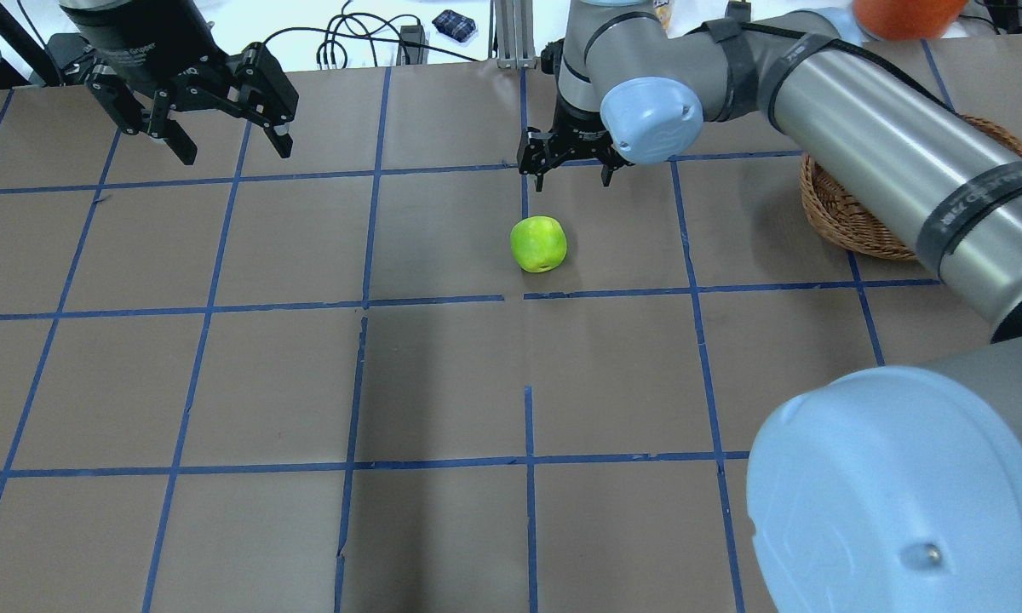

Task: Put all apples into basket
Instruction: 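Reach the right gripper to the green apple and grasp it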

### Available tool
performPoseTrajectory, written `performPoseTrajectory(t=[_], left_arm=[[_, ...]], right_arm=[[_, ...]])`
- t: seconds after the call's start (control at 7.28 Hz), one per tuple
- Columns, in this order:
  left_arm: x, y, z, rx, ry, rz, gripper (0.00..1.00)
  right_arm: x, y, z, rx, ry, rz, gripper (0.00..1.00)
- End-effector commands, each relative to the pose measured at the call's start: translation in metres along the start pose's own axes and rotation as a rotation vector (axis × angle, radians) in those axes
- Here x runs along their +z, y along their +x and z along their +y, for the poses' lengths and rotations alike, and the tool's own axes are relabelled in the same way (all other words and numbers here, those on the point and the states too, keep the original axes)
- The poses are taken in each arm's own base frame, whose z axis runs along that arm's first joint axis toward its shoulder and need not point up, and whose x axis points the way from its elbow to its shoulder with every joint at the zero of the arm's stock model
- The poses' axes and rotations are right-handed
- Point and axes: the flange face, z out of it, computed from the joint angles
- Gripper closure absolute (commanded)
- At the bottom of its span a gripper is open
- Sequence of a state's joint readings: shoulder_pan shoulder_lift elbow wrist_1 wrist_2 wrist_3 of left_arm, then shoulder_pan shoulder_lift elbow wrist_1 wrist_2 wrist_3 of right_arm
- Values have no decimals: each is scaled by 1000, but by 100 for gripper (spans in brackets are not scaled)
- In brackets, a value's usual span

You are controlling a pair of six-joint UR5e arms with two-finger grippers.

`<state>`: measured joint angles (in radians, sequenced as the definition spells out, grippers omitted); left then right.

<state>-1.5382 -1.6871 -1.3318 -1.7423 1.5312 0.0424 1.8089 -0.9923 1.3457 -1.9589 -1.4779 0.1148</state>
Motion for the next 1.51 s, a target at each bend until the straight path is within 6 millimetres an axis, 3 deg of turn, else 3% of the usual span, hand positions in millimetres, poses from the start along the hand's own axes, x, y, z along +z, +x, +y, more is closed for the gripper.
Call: performPoseTrajectory(t=[0.0, 0.41, 0.69, 1.1, 1.24, 1.37], left_arm=[[2, 0, 1, -1, -5, 0, 0], [2, -1, 0, -4, -3, 1, 0], [2, 0, 2, -2, -6, -1, 0], [-1, -1, 1, 1, 7, -8, 0], [1, -1, 1, -1, 4, -8, 0], [1, 0, 1, -1, 4, -5, 0]], right_arm=[[31, -43, 12, -73, -33, -2, 0], [39, -39, 13, -127, -48, 16, 0], [70, -33, 14, -116, -86, 55, 0], [90, -32, 12, -112, -90, 42, 0], [93, -31, 13, -123, -92, 51, 8], [87, -32, 8, -126, -68, 51, 70]])
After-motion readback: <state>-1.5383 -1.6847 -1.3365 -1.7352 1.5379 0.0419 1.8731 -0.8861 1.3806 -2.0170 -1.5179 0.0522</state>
